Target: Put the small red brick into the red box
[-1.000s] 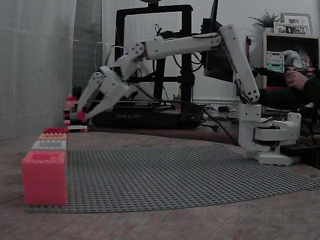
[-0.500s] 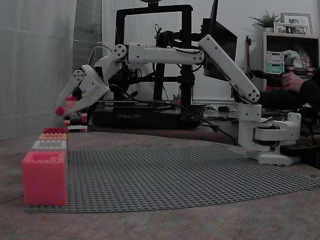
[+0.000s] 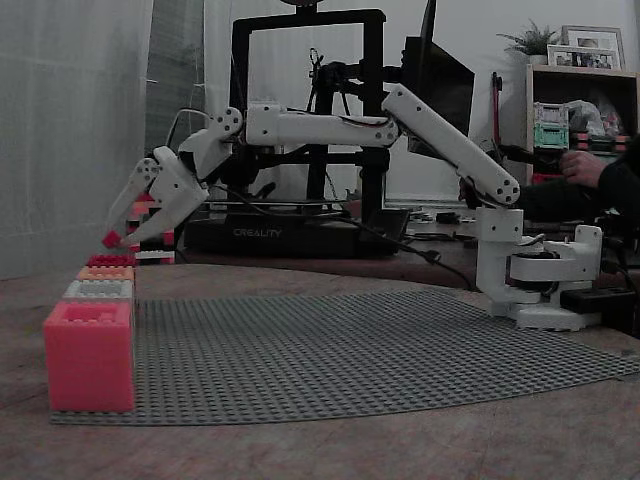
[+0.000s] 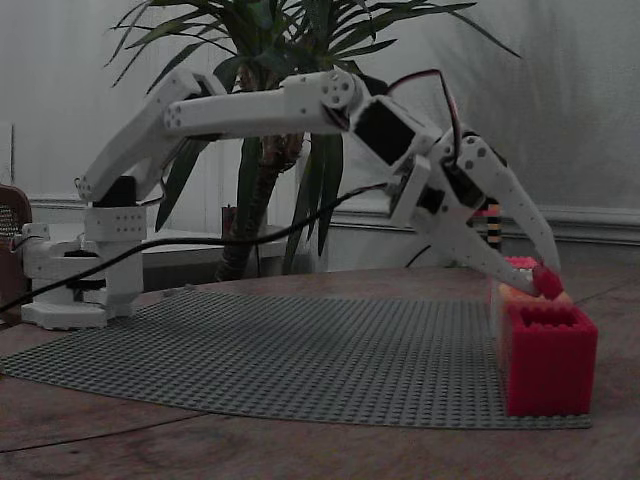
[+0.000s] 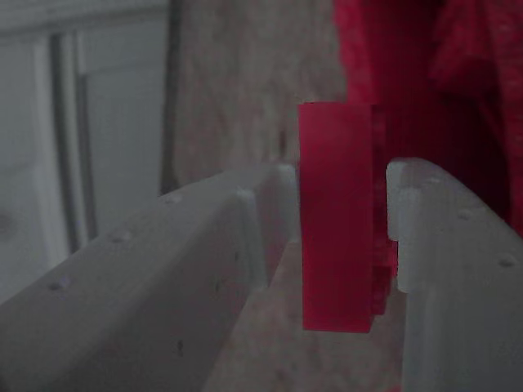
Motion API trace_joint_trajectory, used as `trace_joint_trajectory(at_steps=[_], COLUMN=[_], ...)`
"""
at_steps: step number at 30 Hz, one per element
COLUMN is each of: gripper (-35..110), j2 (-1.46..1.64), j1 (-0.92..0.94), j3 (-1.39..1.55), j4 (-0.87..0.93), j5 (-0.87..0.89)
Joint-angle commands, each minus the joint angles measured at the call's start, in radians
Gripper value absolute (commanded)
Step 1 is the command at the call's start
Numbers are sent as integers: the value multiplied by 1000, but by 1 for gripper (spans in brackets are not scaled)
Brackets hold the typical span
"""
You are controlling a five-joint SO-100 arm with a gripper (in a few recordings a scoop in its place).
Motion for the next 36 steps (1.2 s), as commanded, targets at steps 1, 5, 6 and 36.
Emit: trace_joint_trajectory(at_steps=[1, 5, 6, 36], gripper=[8, 9, 10, 0], j2=[46, 23, 20, 1500], j1=[5, 18, 21, -123], j3=[-92, -121, -121, 1669], j4=[9, 9, 9, -112], j5=[-26, -29, -28, 34])
